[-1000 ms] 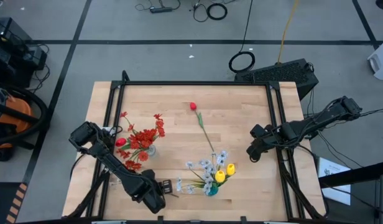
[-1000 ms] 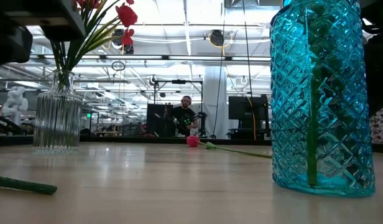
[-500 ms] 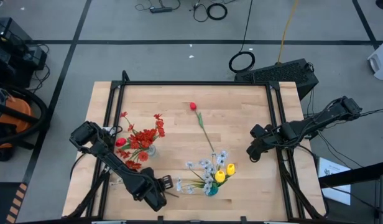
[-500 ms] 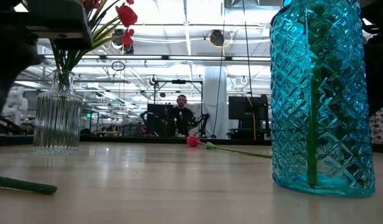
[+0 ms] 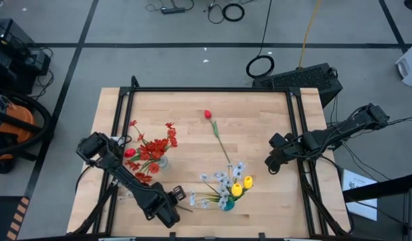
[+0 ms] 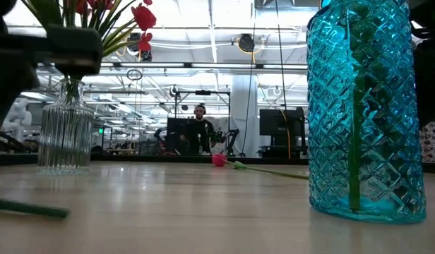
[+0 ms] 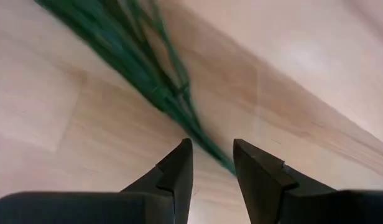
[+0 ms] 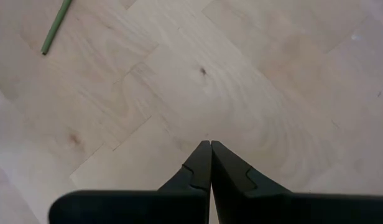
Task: Sort flowers into vase by color
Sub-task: Put the white flowers into the blue vase
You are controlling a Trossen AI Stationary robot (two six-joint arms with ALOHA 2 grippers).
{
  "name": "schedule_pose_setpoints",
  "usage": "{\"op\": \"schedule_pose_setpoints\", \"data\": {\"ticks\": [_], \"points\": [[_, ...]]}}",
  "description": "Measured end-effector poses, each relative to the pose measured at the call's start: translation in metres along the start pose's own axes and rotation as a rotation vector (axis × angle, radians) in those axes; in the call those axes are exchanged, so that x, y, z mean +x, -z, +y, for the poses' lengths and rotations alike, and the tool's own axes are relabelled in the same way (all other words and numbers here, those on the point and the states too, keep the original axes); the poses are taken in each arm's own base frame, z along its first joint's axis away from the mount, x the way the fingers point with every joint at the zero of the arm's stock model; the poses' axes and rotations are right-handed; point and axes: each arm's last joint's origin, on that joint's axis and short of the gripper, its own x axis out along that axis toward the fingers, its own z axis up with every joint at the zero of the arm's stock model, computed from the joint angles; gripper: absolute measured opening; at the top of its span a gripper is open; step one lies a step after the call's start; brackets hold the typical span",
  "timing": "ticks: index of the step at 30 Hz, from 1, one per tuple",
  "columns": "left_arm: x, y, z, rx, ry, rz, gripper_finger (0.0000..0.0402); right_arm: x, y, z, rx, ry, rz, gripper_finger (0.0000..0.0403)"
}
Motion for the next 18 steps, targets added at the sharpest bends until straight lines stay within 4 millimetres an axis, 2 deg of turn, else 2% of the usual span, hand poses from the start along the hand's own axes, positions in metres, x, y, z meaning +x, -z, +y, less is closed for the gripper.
{"op": "schedule_pose_setpoints", "data": {"ticks": [9, 18], "points": [[0.018, 0.003, 0.001, -0.049, -0.081, -0.015, 0.0121, 0.000, 0.000, 0.000, 0.000, 0.000, 0.001, 0.0000], [0.021, 0.001, -0.005, 0.011, -0.059, -0.023, 0.0111, 0.000, 0.000, 0.000, 0.000, 0.000, 0.001, 0.0000]]}}
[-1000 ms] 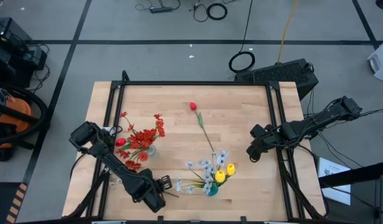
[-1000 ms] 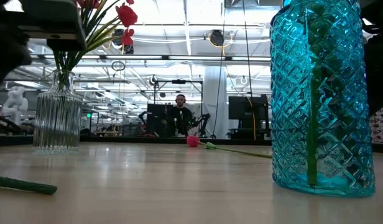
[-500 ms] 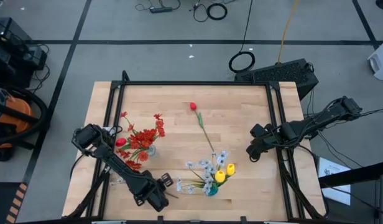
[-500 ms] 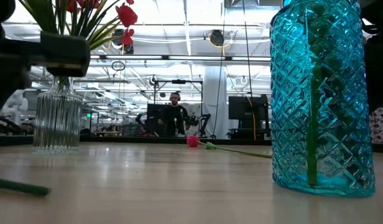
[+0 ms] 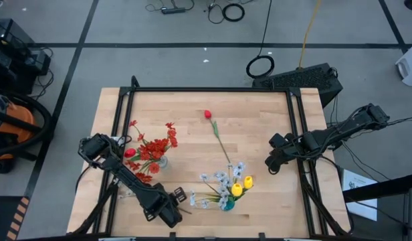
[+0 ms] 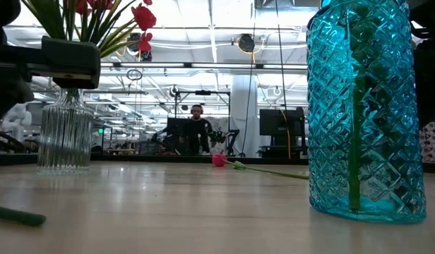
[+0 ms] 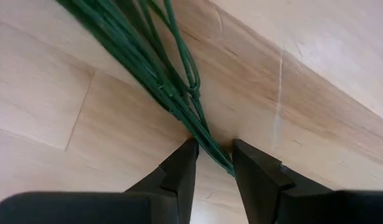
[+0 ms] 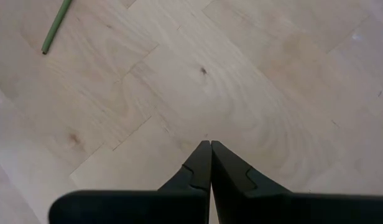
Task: Sort flowers into vase by color
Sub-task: Put the white flowers into the blue vase
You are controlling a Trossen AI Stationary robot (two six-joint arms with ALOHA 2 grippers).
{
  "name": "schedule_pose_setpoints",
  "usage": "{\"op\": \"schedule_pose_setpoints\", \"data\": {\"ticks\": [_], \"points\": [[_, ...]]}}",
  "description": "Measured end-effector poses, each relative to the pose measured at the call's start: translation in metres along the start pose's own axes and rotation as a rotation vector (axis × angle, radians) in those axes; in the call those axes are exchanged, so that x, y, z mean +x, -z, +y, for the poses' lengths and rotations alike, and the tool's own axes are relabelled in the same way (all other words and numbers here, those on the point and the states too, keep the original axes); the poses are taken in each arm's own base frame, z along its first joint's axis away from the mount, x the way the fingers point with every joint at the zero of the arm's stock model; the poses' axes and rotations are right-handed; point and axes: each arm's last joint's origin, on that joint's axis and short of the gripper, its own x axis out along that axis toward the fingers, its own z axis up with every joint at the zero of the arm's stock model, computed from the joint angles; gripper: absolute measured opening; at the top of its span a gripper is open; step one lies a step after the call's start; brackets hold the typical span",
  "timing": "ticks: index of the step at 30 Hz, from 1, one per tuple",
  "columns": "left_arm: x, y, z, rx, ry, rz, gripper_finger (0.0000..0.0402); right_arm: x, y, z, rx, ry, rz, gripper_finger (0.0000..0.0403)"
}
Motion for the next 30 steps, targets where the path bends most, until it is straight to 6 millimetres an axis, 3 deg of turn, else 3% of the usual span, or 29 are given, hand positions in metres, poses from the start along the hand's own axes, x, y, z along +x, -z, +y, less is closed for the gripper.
{"op": "schedule_pose_setpoints", "data": {"ticks": [9, 19, 24, 30], "points": [[0.001, -0.003, 0.002, 0.007, 0.026, -0.047, 0.0013, 0.000, 0.000, 0.000, 0.000, 0.000, 0.000, 0.0000], [0.001, 0.004, 0.011, 0.058, 0.079, -0.017, 0.0018, 0.000, 0.000, 0.000, -0.004, 0.001, 0.000, 0.0000], [-0.001, 0.019, 0.019, 0.167, 0.169, 0.078, 0.0018, 0.000, 0.000, 0.000, -0.004, 0.001, 0.000, 0.0000], [-0.001, 0.026, 0.025, 0.378, 0.284, 0.068, 0.0018, 0.000, 0.000, 0.000, 0.001, 0.000, -0.001, 0.0000]]}}
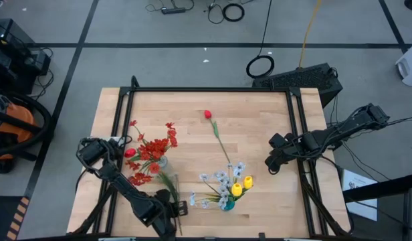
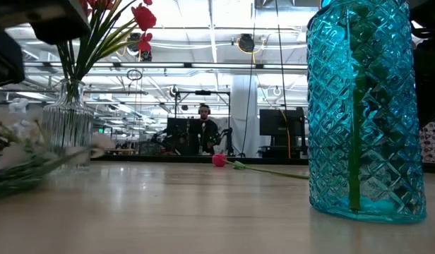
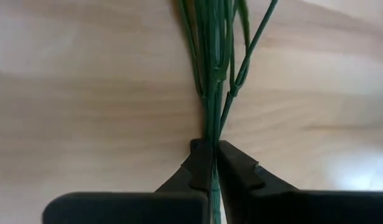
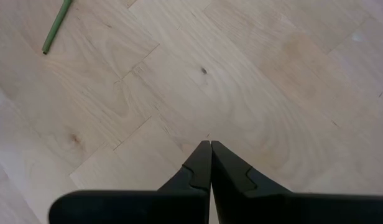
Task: Sort flowers into vase by color
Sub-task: Put the white flowers into the blue vase
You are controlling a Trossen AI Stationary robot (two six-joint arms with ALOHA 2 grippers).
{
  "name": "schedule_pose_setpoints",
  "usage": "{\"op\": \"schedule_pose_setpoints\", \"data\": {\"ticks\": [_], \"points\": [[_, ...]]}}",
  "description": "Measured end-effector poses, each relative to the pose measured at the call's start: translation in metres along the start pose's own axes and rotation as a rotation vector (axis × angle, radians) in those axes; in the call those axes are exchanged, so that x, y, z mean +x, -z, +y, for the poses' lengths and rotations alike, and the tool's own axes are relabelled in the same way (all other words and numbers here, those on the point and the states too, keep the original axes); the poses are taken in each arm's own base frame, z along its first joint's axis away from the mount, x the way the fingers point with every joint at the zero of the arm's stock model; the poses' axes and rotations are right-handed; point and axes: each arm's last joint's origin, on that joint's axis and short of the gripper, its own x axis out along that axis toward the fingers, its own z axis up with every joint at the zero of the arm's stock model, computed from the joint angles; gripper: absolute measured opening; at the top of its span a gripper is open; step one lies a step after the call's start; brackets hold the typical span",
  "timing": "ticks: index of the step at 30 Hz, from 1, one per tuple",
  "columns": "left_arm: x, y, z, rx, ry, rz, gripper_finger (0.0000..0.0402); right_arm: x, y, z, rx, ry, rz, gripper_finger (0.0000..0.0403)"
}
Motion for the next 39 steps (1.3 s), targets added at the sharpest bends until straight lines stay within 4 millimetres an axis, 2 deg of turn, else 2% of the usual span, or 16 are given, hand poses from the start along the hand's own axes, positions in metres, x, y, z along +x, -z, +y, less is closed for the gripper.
{"op": "schedule_pose_setpoints", "data": {"ticks": [8, 17, 26, 29, 34, 39], "points": [[0.005, -0.011, -0.015, 0.440, -0.013, 0.016, 0.0018, 0.000, -0.001, 0.002, 0.083, -0.020, -0.008, 0.0000], [0.013, -0.035, -0.040, 0.918, -0.090, 0.169, 0.0018, -0.001, -0.004, 0.010, 0.247, -0.112, -0.016, 0.0000], [0.019, -0.062, -0.052, 1.197, -0.169, 0.249, 0.0018, -0.006, 0.000, 0.025, 0.395, -0.248, -0.005, 0.0000], [0.021, -0.068, -0.056, 1.241, -0.168, 0.303, 0.0018, -0.007, 0.003, 0.028, 0.425, -0.270, 0.008, 0.0000], [0.023, -0.072, -0.059, 1.326, -0.139, 0.399, 0.0018, -0.007, 0.010, 0.031, 0.455, -0.268, 0.034, 0.0000], [0.023, -0.070, -0.060, 1.318, -0.124, 0.430, 0.0018, -0.004, 0.015, 0.035, 0.441, -0.251, 0.052, 0.0000]]}}
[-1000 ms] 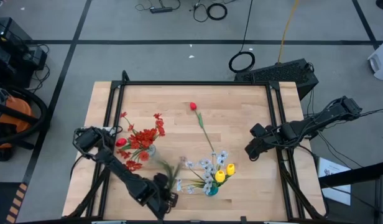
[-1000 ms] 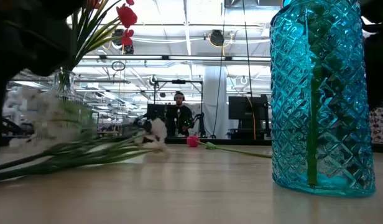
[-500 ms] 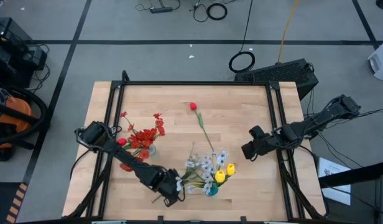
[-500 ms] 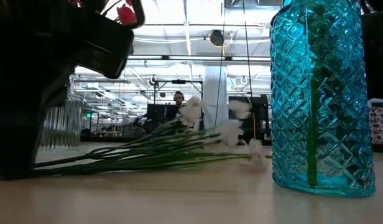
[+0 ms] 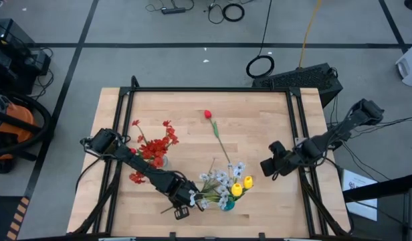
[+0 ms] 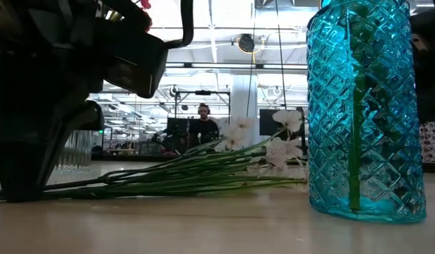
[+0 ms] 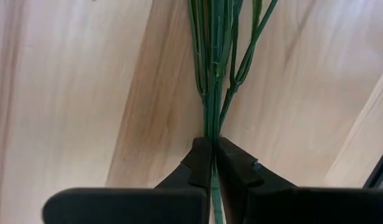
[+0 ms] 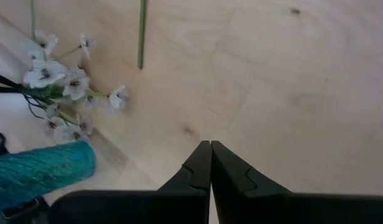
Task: Sort flowers into vase by color
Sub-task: Put the white flowers into the blue vase
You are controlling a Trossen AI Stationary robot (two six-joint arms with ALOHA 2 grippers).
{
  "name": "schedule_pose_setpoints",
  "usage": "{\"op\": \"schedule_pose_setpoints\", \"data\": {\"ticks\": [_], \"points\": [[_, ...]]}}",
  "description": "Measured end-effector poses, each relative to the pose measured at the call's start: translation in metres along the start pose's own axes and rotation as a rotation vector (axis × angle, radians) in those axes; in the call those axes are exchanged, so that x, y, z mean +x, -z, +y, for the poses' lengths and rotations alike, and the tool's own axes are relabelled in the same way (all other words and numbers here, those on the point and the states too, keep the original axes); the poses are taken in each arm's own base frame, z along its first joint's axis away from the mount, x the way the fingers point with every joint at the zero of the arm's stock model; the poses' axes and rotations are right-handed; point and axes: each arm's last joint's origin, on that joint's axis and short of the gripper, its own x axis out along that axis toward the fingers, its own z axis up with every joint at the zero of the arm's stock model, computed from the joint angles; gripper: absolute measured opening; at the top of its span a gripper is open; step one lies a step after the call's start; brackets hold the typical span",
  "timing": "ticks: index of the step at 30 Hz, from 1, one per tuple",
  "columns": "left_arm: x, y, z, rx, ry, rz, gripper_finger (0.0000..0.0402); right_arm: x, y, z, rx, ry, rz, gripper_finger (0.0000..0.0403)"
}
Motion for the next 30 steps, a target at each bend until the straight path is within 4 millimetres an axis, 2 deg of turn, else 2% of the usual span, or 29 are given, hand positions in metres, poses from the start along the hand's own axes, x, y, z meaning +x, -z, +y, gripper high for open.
{"op": "schedule_pose_setpoints", "data": {"ticks": [5, 9, 13, 19, 26, 30], "points": [[0.000, -0.001, -0.001, -0.100, -0.014, -0.052, 0.0018, 0.003, 0.005, 0.000, -0.032, 0.026, 0.010, 0.0000], [-0.008, 0.007, -0.011, -0.137, -0.039, -0.166, 0.0011, 0.006, 0.009, -0.001, -0.079, 0.047, 0.017, 0.0000], [-0.029, 0.020, -0.025, -0.202, -0.053, -0.360, 0.0005, 0.008, 0.011, -0.002, -0.130, 0.063, 0.018, 0.0000], [-0.054, 0.047, -0.044, -0.345, -0.037, -0.645, 0.0003, 0.009, 0.012, -0.003, -0.203, 0.081, 0.018, 0.0000], [-0.059, 0.081, -0.065, -0.442, 0.039, -0.951, 0.0001, 0.009, 0.012, -0.002, -0.261, 0.078, 0.020, 0.0000], [-0.061, 0.099, -0.073, -0.434, 0.056, -1.125, 0.0000, 0.009, 0.012, -0.002, -0.252, 0.072, 0.021, 0.0000]]}}
